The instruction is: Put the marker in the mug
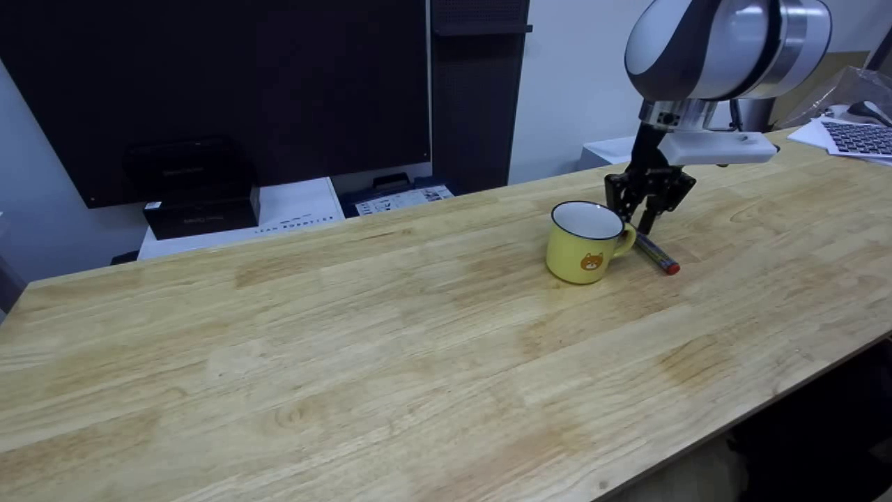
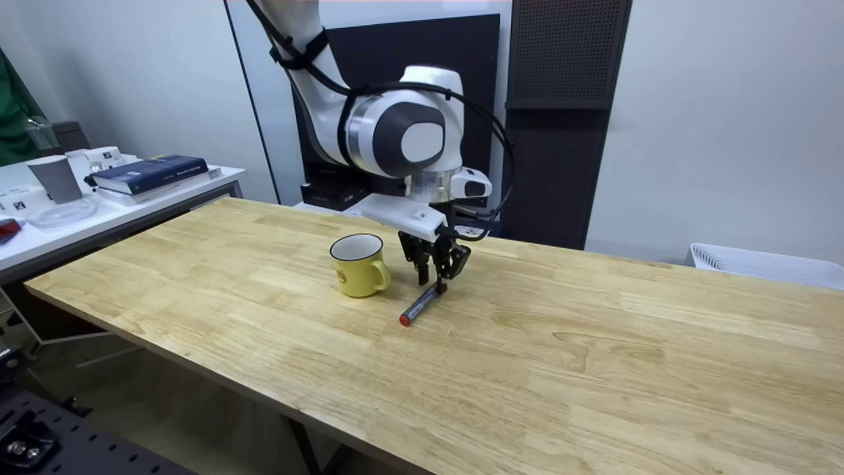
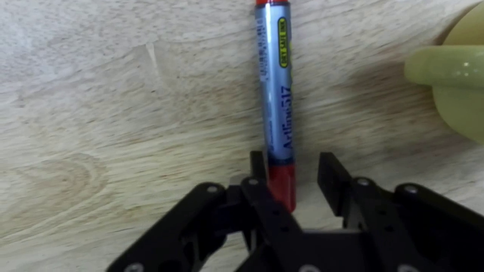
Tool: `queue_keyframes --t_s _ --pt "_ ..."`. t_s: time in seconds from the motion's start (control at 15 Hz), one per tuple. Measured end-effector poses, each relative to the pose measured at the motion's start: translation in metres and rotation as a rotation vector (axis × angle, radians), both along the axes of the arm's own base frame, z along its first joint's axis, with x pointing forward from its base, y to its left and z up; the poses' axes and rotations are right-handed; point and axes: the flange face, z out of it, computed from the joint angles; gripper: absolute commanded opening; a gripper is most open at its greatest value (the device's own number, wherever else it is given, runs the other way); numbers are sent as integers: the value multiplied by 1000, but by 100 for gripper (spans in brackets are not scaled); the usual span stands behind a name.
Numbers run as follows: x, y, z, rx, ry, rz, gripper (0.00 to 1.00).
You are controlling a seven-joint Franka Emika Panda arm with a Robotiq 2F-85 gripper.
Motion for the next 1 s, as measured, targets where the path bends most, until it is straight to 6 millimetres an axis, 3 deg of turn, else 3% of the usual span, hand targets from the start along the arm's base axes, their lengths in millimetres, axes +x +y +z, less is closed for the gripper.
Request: queue_keyframes --t_s 0.13,0.73,1.0 --pt "0 -2 0 2 -4 -5 1" --pt "-4 -4 2 11 -22 -28 5" --pt "-16 4 24 -16 -69 -22 5"
